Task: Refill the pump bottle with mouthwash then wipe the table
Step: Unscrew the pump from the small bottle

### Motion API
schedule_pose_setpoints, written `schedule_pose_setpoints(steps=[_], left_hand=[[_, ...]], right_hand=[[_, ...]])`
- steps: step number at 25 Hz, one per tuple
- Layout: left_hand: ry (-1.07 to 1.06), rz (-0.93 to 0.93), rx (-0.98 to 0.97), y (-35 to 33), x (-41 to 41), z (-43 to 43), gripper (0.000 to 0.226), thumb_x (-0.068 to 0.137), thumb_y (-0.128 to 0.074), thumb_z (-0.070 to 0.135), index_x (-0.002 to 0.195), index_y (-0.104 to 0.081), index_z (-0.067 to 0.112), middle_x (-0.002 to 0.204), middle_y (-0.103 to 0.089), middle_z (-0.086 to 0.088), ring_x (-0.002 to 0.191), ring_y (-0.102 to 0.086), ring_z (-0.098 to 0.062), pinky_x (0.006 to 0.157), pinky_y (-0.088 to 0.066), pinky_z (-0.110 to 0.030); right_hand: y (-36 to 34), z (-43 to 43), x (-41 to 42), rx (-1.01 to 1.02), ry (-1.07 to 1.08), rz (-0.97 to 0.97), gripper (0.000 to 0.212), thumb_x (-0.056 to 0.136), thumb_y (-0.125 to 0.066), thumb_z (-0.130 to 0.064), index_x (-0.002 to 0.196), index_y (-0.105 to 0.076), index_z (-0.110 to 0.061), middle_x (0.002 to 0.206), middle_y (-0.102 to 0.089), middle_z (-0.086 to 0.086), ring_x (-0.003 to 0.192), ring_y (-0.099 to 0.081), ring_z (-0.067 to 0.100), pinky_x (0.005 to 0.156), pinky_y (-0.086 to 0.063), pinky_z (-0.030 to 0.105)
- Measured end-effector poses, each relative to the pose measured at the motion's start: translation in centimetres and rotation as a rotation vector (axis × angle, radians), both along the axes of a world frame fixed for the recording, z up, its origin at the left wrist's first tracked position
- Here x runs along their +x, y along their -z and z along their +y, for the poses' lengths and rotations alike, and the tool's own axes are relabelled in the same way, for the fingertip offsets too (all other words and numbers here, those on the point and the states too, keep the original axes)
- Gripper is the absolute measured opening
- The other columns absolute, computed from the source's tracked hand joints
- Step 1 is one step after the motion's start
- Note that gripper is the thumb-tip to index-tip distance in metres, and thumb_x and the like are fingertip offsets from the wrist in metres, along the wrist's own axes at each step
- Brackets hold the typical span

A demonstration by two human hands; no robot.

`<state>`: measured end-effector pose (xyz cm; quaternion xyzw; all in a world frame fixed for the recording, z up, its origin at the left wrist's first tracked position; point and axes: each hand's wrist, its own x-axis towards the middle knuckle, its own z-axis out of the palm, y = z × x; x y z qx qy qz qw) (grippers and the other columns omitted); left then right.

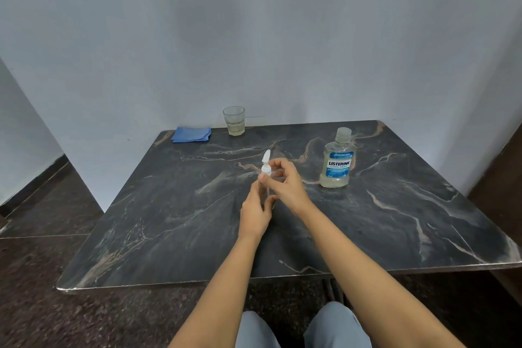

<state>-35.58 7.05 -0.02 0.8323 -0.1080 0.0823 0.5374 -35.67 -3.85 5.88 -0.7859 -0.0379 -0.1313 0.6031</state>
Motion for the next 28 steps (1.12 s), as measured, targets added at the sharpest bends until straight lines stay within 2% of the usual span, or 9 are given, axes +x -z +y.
schedule_pose_setpoints(steps=[2,5,8,14,16,18,20,22,28], left_hand=[[-0.004,0.013,0.006,-0.2,-0.1,0.0,0.052,0.092,-0.058,0.020,0.138,-0.037,0.033,0.127,-0.062,0.004,0.118,-0.057,-0.013,0.103,-0.046,-0.039],[0.002,0.018,-0.011,-0.1,-0.1,0.0,0.044,0.091,-0.059,0.023,0.131,-0.043,0.031,0.126,-0.062,0.004,0.116,-0.058,-0.014,0.099,-0.048,-0.044],[0.001,0.015,-0.002,0.0,0.0,0.0,0.040,0.092,-0.059,0.031,0.128,-0.044,0.026,0.125,-0.062,0.002,0.114,-0.059,-0.016,0.097,-0.049,-0.045],[-0.010,0.016,0.003,-0.1,-0.1,0.0,0.041,0.092,-0.059,0.035,0.129,-0.043,0.030,0.127,-0.060,0.007,0.118,-0.055,-0.013,0.101,-0.045,-0.039],[-0.004,0.024,0.003,0.0,0.0,0.1,0.042,0.091,-0.059,0.037,0.129,-0.042,0.032,0.127,-0.060,0.008,0.118,-0.055,-0.013,0.102,-0.045,-0.040],[0.000,0.039,-0.002,0.3,0.1,0.1,0.045,0.091,-0.059,0.039,0.132,-0.041,0.032,0.129,-0.059,0.009,0.119,-0.054,-0.012,0.103,-0.045,-0.041],[0.005,0.050,-0.014,0.4,0.2,0.1,0.048,0.091,-0.059,0.039,0.134,-0.040,0.031,0.131,-0.058,0.009,0.121,-0.053,-0.012,0.104,-0.044,-0.041],[0.010,0.050,-0.024,0.3,0.1,0.1,0.051,0.091,-0.060,0.038,0.136,-0.039,0.029,0.134,-0.056,0.007,0.125,-0.051,-0.012,0.107,-0.042,-0.039],[0.006,0.057,-0.023,0.0,-0.2,-0.1,0.049,0.092,-0.060,0.032,0.135,-0.038,0.022,0.142,-0.050,0.000,0.131,-0.046,-0.016,0.108,-0.038,-0.034]], right_hand=[[-0.2,0.1,0.4,-0.046,-0.040,0.003,0.029,0.086,-0.067,-0.021,0.114,-0.058,-0.023,0.115,-0.057,-0.003,0.107,-0.055,0.011,0.089,-0.048,0.027],[-0.9,0.4,0.6,-0.034,-0.083,0.017,0.031,0.093,-0.057,-0.012,0.123,-0.057,-0.020,0.115,-0.064,-0.007,0.109,-0.058,0.005,0.091,-0.050,0.026],[-2.3,0.5,0.6,-0.003,-0.071,-0.005,0.021,0.095,-0.052,-0.010,0.114,-0.058,-0.016,0.110,-0.066,-0.007,0.101,-0.059,0.000,0.080,-0.046,0.015],[-7.2,-1.2,0.7,0.110,0.038,-0.173,0.018,0.093,-0.059,-0.021,0.110,-0.063,-0.020,0.102,-0.064,0.000,0.099,-0.060,0.017,0.087,-0.053,0.032],[-8.7,-2.5,0.6,0.213,0.113,-0.259,0.017,0.093,-0.059,-0.022,0.110,-0.064,-0.023,0.099,-0.064,-0.002,0.095,-0.060,0.013,0.086,-0.053,0.028],[-9.0,-3.8,0.3,0.239,0.213,-0.304,0.014,0.092,-0.061,-0.022,0.106,-0.064,-0.021,0.089,-0.063,-0.003,0.083,-0.058,0.010,0.077,-0.051,0.023],[-7.8,-4.9,0.0,0.151,0.310,-0.211,0.015,0.088,-0.067,-0.023,0.100,-0.062,-0.015,0.080,-0.059,-0.006,0.071,-0.055,0.006,0.065,-0.046,0.015],[-4.9,-5.6,-0.2,-0.010,0.372,-0.015,0.024,0.083,-0.072,-0.029,0.095,-0.061,-0.012,0.082,-0.061,-0.005,0.071,-0.056,0.004,0.059,-0.042,0.012],[1.9,-5.5,-0.4,-0.112,0.273,0.232,0.022,0.077,-0.077,-0.026,0.083,-0.064,-0.010,0.078,-0.066,0.001,0.068,-0.057,0.009,0.063,-0.042,0.019]])
